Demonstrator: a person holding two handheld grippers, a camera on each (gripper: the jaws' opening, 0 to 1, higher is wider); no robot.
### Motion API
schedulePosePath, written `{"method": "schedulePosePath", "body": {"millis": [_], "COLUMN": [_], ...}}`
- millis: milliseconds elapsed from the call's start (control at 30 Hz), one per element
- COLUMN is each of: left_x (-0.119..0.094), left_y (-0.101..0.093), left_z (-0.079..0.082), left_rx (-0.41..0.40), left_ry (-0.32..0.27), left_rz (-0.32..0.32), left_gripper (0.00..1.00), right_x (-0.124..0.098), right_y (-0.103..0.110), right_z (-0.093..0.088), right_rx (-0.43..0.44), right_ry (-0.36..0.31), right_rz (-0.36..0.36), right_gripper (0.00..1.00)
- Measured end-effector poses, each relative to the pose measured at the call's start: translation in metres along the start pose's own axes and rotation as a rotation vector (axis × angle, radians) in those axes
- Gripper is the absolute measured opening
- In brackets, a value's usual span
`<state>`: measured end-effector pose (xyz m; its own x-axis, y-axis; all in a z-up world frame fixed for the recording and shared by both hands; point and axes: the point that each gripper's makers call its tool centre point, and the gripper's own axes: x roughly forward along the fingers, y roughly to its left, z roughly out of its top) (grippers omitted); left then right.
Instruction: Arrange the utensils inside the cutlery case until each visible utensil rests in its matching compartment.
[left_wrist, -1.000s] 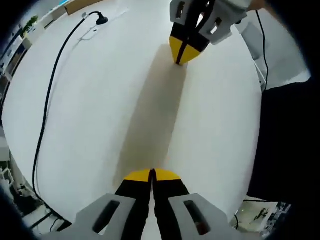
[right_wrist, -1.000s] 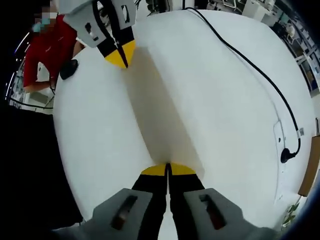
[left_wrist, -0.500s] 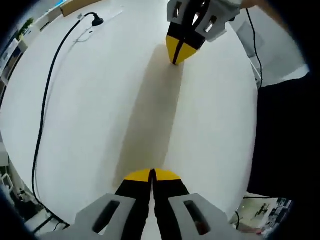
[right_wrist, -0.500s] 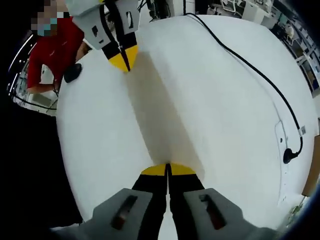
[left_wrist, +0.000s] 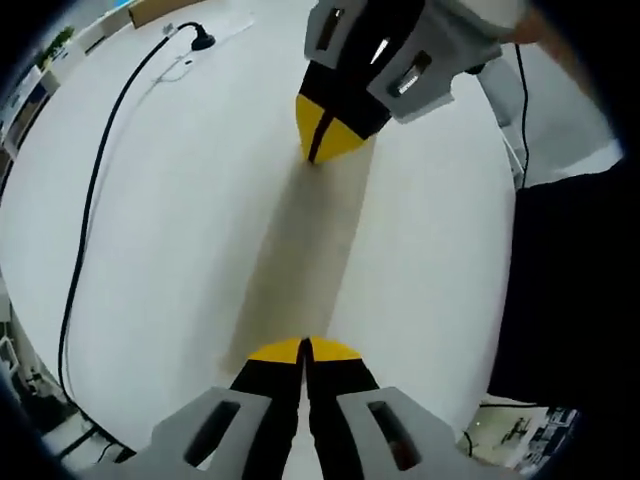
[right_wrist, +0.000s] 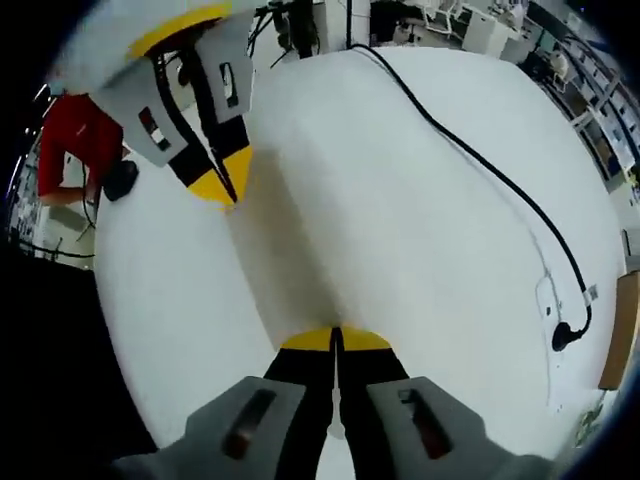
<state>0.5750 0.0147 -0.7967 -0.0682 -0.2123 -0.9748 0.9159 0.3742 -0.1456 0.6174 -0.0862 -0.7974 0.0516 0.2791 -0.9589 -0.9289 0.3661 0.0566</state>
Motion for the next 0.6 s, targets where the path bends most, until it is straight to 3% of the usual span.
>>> {"method": "schedulePosePath", "body": {"millis": [100, 200, 233, 267, 300, 333, 367, 433, 467, 533, 600], "left_x": [0.000, 0.000, 0.000, 0.000, -0.001, 0.000, 0.000, 0.000, 0.000, 0.000, 0.000], "left_y": [0.001, 0.001, 0.001, 0.002, -0.001, -0.001, -0.002, -0.002, -0.003, -0.002, -0.003], "left_z": [0.000, 0.000, 0.000, 0.000, -0.002, 0.000, 0.001, 0.000, -0.001, 0.000, 0.000], "left_rx": [0.001, -0.001, -0.001, -0.003, 0.053, 0.013, -0.048, -0.034, -0.039, -0.032, -0.019], "left_ry": [0.007, 0.015, 0.018, 0.022, 0.045, 0.025, 0.031, 0.029, 0.031, 0.031, 0.040], "left_rz": [0.006, 0.009, 0.010, 0.012, -0.014, 0.006, 0.001, -0.014, -0.020, -0.008, 0.000], "left_gripper": [0.00, 0.00, 0.00, 0.00, 0.00, 0.00, 0.00, 0.00, 0.00, 0.00, 0.00], "right_x": [0.001, 0.002, 0.002, 0.001, 0.004, 0.004, 0.003, -0.005, -0.010, -0.016, -0.019], "right_y": [0.001, 0.000, 0.001, 0.000, 0.014, 0.005, 0.006, 0.002, -0.010, -0.020, -0.024], "right_z": [0.000, 0.000, 0.001, 0.001, -0.002, 0.001, -0.001, -0.017, -0.017, -0.028, -0.040], "right_rx": [-0.098, -0.030, -0.032, -0.103, -0.125, -0.115, -0.119, -0.061, -0.012, 0.040, 0.007], "right_ry": [0.003, 0.014, 0.020, 0.041, 0.047, 0.010, 0.003, 0.041, -0.007, 0.013, 0.051], "right_rz": [0.004, 0.009, 0.002, -0.027, 0.043, 0.013, 0.036, 0.051, 0.006, -0.013, -0.018], "right_gripper": [0.00, 0.00, 0.00, 0.00, 0.00, 0.00, 0.00, 0.00, 0.00, 0.00, 0.00]}}
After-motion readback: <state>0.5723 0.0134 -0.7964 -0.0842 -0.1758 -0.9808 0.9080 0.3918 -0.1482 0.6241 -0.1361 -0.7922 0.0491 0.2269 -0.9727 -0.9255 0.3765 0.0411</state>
